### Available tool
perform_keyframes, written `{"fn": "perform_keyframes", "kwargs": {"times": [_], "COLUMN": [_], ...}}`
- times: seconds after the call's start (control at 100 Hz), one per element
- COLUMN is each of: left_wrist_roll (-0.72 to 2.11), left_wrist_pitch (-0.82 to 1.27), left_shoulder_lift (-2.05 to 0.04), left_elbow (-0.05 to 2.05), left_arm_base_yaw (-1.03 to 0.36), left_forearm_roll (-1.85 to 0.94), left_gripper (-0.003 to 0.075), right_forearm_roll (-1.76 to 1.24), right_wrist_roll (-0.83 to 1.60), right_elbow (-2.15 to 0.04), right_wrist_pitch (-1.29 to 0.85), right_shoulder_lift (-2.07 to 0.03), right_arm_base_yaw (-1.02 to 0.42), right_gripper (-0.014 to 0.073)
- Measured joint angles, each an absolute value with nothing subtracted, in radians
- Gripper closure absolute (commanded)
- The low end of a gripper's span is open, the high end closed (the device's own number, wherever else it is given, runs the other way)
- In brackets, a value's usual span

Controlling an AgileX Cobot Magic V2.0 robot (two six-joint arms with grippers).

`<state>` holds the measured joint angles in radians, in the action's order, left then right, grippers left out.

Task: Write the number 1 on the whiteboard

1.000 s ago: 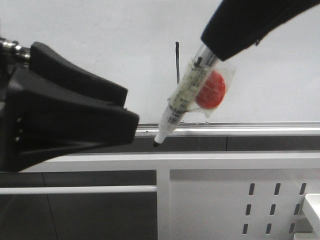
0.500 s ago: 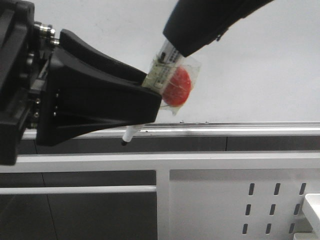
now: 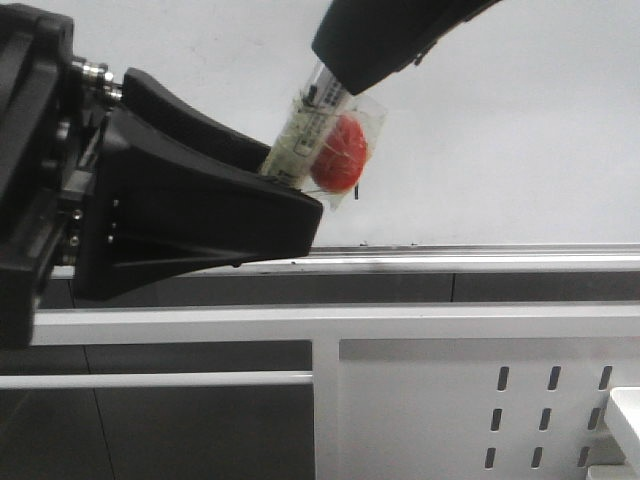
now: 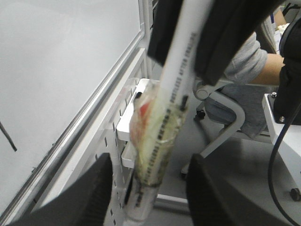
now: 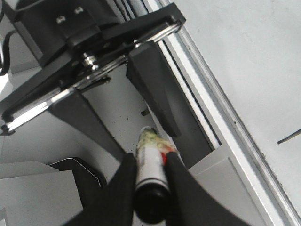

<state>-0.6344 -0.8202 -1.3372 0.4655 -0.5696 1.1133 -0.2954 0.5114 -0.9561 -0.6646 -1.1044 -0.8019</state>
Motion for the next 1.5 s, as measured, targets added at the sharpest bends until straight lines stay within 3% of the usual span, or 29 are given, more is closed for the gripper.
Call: {"fn": "perform_keyframes", "kwargs": {"times": [0.08,0.36,0.4,0.43,0.47,0.48,0.56,0.63,0.75,0.84,0.91,0.99,1.28,1.5], "left_wrist_roll": [-0.634,-0.6,-0.6,-0.6,-0.6,-0.6,-0.614,-0.619,-0.623,-0.623,-0.623,-0.607,-0.376,-0.239], "left_wrist_pitch": [-0.805,-0.802,-0.802,-0.802,-0.805,-0.806,-0.802,-0.798,-0.796,-0.792,-0.791,-0.791,-0.91,-1.063], "left_shoulder_lift": [-1.337,-1.337,-1.337,-1.337,-1.337,-1.337,-1.337,-1.337,-1.338,-1.338,-1.338,-1.338,-1.317,-1.272], "left_elbow": [0.466,0.469,0.469,0.469,0.469,0.469,0.469,0.469,0.469,0.469,0.467,0.453,0.276,0.106], "left_arm_base_yaw": [-0.57,-0.57,-0.57,-0.57,-0.57,-0.57,-0.571,-0.571,-0.571,-0.571,-0.571,-0.571,-0.571,-0.571], "left_forearm_roll": [1.117,1.162,1.162,1.162,1.162,1.162,1.155,1.142,1.108,1.08,1.049,0.982,0.535,0.222], "left_gripper": [0.0738,0.074,0.074,0.074,0.074,0.074,0.074,0.074,0.074,0.074,0.074,0.0741,0.074,0.074], "right_forearm_roll": [-0.295,-0.305,-0.305,-0.305,-0.306,-0.306,-0.304,-0.302,-0.298,-0.267,-0.236,-0.206,-0.171,-0.17], "right_wrist_roll": [0.511,0.511,0.511,0.511,0.511,0.511,0.511,0.511,0.511,0.511,0.511,0.513,0.513,0.511], "right_elbow": [-0.956,-0.956,-0.956,-0.956,-0.956,-0.956,-0.956,-0.956,-0.956,-0.956,-0.956,-0.956,-0.893,-0.73], "right_wrist_pitch": [-0.662,-0.665,-0.665,-0.665,-0.66,-0.66,-0.641,-0.609,-0.517,-0.451,-0.427,-0.427,-0.45,-0.35], "right_shoulder_lift": [-1.104,-1.104,-1.104,-1.104,-1.104,-1.104,-1.104,-1.104,-1.087,-1.046,-1.003,-0.949,-0.733,-0.545], "right_arm_base_yaw": [-0.802,-0.802,-0.802,-0.802,-0.802,-0.802,-0.802,-0.802,-0.802,-0.802,-0.802,-0.802,-0.802,-0.802], "right_gripper": [0.0664,0.064,0.0596,0.0494,0.0438,0.0377,0.0166,0.0082,0.0146,0.0251,0.0407,0.0676,0.0652,0.0652]}}
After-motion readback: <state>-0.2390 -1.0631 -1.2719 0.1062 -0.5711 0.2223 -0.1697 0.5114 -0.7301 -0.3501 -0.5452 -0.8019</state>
